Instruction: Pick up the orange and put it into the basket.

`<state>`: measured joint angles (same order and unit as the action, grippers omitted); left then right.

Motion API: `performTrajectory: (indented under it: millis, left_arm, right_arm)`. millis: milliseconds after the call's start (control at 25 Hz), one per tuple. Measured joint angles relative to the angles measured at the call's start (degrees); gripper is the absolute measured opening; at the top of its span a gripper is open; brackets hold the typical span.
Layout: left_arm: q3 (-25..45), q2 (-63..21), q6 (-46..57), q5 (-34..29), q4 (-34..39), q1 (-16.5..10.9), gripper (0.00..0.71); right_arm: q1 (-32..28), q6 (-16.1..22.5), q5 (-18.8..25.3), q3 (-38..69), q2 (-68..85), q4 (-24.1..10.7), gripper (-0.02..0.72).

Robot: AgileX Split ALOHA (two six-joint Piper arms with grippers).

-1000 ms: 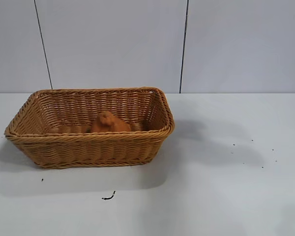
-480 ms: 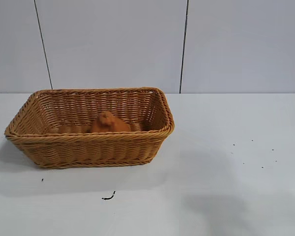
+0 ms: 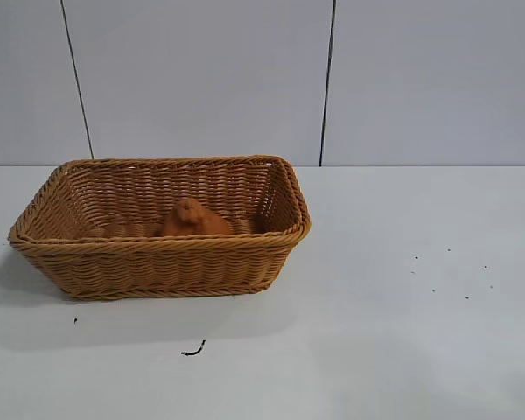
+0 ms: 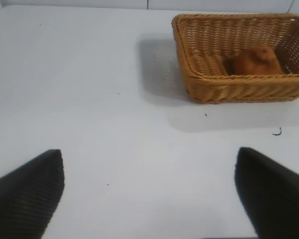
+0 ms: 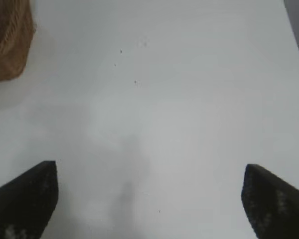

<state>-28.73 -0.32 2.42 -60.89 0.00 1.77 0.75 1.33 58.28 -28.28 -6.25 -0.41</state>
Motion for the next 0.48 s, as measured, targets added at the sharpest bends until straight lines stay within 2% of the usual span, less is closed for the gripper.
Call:
performTrajectory:
  millis: [200,480]
  left_arm:
    - [0.0,0.0,0.0,0.0,0.0,0.0,0.666]
    - [0.0,0.0,0.0,0.0,0.0,0.0,0.666]
  right_arm:
    - [0.0,0.0,0.0,0.11,6.47,0.0,0.694]
    - [0.0,0.0,0.06,0.19,6.46,0.0,0.694]
